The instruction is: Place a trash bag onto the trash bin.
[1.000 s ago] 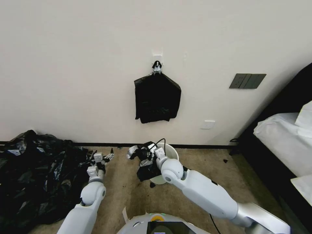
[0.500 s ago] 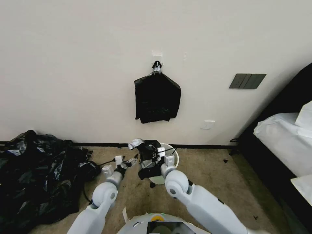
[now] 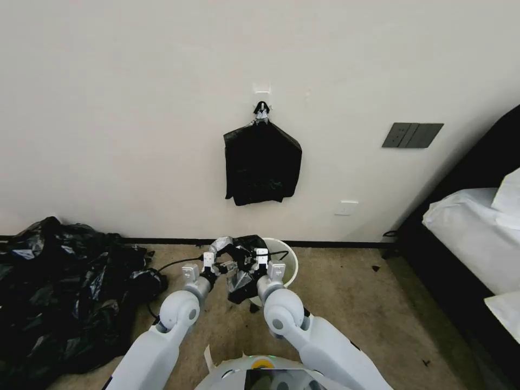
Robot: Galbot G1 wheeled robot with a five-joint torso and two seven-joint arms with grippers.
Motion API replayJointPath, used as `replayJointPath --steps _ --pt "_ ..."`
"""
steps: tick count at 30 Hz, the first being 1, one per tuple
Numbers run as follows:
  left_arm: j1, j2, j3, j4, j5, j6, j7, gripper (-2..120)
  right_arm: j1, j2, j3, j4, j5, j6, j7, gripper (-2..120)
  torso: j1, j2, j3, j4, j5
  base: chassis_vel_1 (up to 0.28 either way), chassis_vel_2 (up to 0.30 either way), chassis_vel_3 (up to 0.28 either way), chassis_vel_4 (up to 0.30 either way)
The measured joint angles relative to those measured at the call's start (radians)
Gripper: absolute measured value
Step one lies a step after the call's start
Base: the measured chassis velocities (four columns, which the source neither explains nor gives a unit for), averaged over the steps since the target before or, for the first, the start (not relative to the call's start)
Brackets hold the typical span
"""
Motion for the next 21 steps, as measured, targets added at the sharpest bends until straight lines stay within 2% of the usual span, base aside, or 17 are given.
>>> replayJointPath --steps 7,12,15,21 --pt "-0.059 -0.01 0.086 0.045 0.033 0.02 0.006 100 -0.01 0.0 -0.001 -0.004 0.004 -0.004 -0.003 0 0.0 0.0 0.0 -0.0003 0.0 0.0 0.0 0.0 0.0" --pt "-0.136 -0.04 0.166 0.12 0.042 0.06 -0.042 100 -0.009 0.005 0.0 -0.004 0.002 -0.008 -0.008 0 0.0 0.0 0.0 -0.0004 -0.0001 0.0 0.0 0.0 0.0" --pt "-0.165 -0.057 0.193 0.149 0.051 0.085 -0.064 100 -0.007 0.011 0.007 -0.004 0.001 -0.008 -0.01 0 0.0 0.0 0.0 -0.0003 0.0003 0.0 0.0 0.0 0.0" --pt "-0.205 -0.087 0.223 0.193 0.084 0.091 -0.092 100 -0.015 0.011 0.011 -0.006 -0.019 -0.007 -0.031 0 0.0 0.0 0.0 0.0002 0.0004 0.0 0.0 0.0 0.0"
